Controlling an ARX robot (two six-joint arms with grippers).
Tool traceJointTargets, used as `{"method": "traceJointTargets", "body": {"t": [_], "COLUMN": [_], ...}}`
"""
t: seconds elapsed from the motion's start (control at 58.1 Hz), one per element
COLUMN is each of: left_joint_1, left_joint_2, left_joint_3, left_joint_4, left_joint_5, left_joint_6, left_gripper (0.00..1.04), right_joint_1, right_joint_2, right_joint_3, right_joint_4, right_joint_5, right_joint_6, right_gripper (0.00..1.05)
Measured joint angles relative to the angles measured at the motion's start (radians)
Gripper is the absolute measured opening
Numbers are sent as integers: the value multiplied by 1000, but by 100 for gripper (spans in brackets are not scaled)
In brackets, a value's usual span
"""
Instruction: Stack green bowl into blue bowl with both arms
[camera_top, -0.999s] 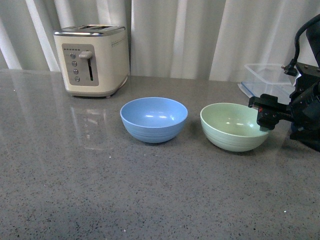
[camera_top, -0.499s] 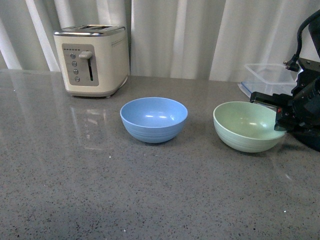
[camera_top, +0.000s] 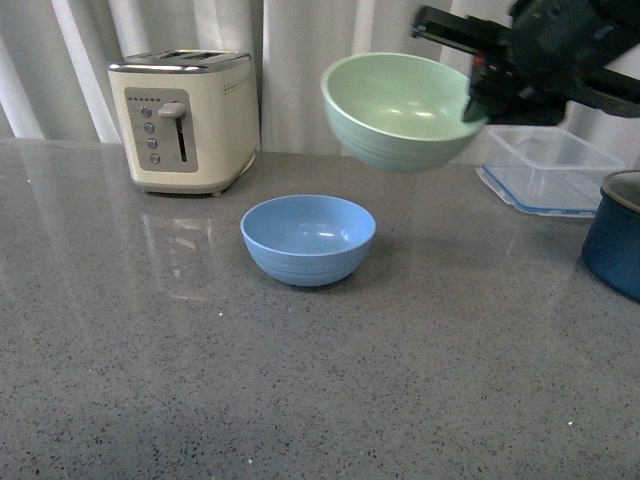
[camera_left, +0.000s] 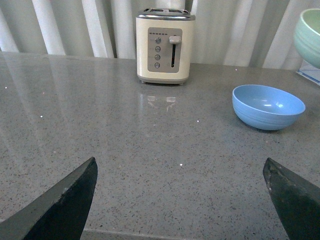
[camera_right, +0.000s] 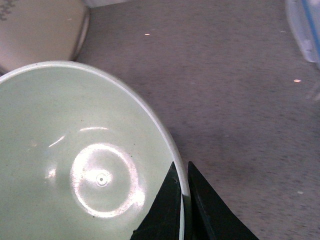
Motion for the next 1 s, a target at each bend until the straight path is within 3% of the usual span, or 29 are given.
{"method": "traceJointTargets", "body": {"t": [0.224, 0.551, 0.861, 0.999], "left_joint_1": [0, 0, 0, 0], "left_joint_2": [0, 0, 0, 0], "left_joint_3": [0, 0, 0, 0], "left_joint_4": [0, 0, 0, 0], "left_joint_5": [0, 0, 0, 0], "left_joint_6": [0, 0, 0, 0], "left_gripper": [98, 98, 98, 98], "right_joint_1": [84, 85, 64, 39], "right_joint_2": [118, 288, 233, 117], "right_joint_3": [99, 214, 207, 125], "right_joint_4": [-30, -85, -84, -31], "right_joint_5": [40, 106, 36, -43], "right_joint_6": [-15, -28, -13, -15], "right_gripper": [1, 2, 48, 69]}}
